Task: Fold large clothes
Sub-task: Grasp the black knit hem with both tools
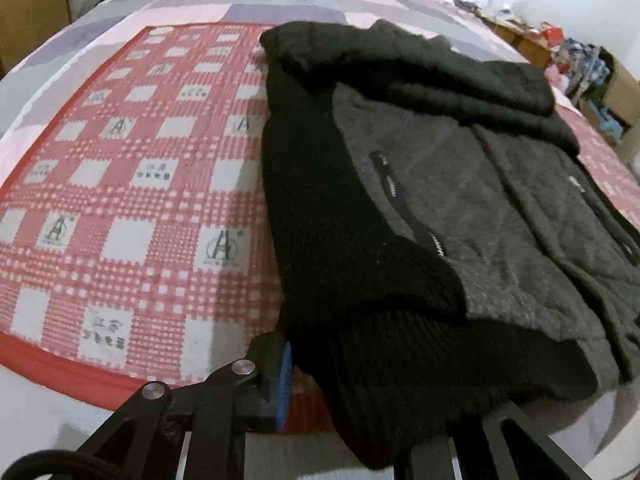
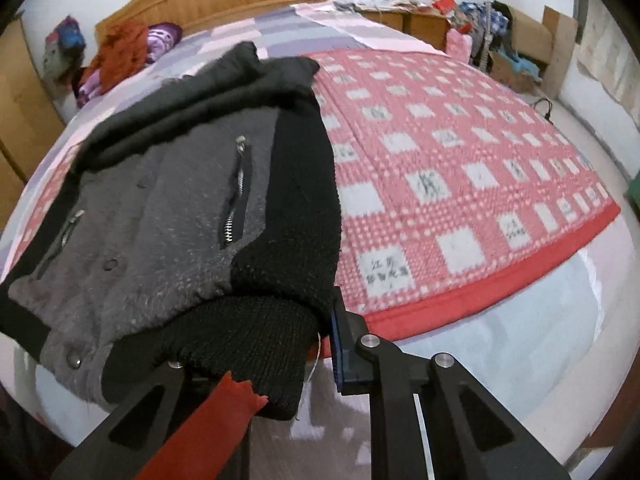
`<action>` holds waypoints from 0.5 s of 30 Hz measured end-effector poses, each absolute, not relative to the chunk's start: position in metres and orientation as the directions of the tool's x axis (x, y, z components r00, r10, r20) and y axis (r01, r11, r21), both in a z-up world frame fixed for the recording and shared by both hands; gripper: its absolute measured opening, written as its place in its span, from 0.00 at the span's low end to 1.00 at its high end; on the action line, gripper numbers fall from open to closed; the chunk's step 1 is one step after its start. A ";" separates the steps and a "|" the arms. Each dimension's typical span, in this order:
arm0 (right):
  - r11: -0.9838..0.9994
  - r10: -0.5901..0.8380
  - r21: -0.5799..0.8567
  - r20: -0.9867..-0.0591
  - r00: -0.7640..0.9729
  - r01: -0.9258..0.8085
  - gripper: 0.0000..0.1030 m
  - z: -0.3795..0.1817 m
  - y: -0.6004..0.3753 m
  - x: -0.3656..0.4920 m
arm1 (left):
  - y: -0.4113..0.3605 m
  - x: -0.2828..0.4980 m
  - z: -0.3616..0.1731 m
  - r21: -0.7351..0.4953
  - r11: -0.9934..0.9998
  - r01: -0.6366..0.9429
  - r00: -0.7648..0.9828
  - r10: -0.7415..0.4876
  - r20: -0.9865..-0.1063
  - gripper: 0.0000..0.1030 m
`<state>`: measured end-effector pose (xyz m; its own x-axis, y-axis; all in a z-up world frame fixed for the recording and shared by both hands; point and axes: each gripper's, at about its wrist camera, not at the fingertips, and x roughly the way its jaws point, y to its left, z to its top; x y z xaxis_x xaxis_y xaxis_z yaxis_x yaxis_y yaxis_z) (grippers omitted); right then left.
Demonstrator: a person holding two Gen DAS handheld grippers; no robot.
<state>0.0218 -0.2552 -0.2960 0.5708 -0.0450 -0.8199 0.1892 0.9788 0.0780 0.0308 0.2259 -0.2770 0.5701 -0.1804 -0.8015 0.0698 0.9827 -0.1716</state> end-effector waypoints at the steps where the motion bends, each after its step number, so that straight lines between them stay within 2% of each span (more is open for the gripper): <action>1: 0.981 -0.039 0.079 -0.818 0.574 0.178 0.16 -0.290 -0.256 0.021 | 0.226 0.029 -0.273 -0.170 0.982 0.076 0.570 -0.183 -0.801 0.16; 4: 0.984 -0.022 0.084 -0.812 0.584 0.154 0.15 -0.278 -0.257 0.016 | 0.226 0.018 -0.265 -0.172 0.981 0.090 0.566 -0.192 -0.802 0.15; 7: 0.986 -0.008 0.090 -0.809 0.587 0.138 0.15 -0.265 -0.260 0.012 | 0.227 0.004 -0.260 -0.182 0.978 0.098 0.550 -0.205 -0.809 0.04; 11: 0.990 0.003 0.085 -0.815 0.579 0.114 0.13 -0.257 -0.262 0.006 | 0.236 -0.014 -0.276 -0.166 0.983 0.077 0.494 -0.183 -0.850 0.04; 15: 0.990 -0.005 0.071 -0.841 0.541 0.119 0.13 -0.274 -0.263 0.009 | 0.231 -0.007 -0.293 -0.169 0.981 0.090 0.479 -0.191 -0.857 0.05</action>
<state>0.0089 -0.2625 -0.2739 0.5406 -0.0046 -0.8412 0.1191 0.9903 0.0712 -0.0068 0.2314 -0.2932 0.4789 -0.1915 -0.8567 0.0901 0.9815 -0.1690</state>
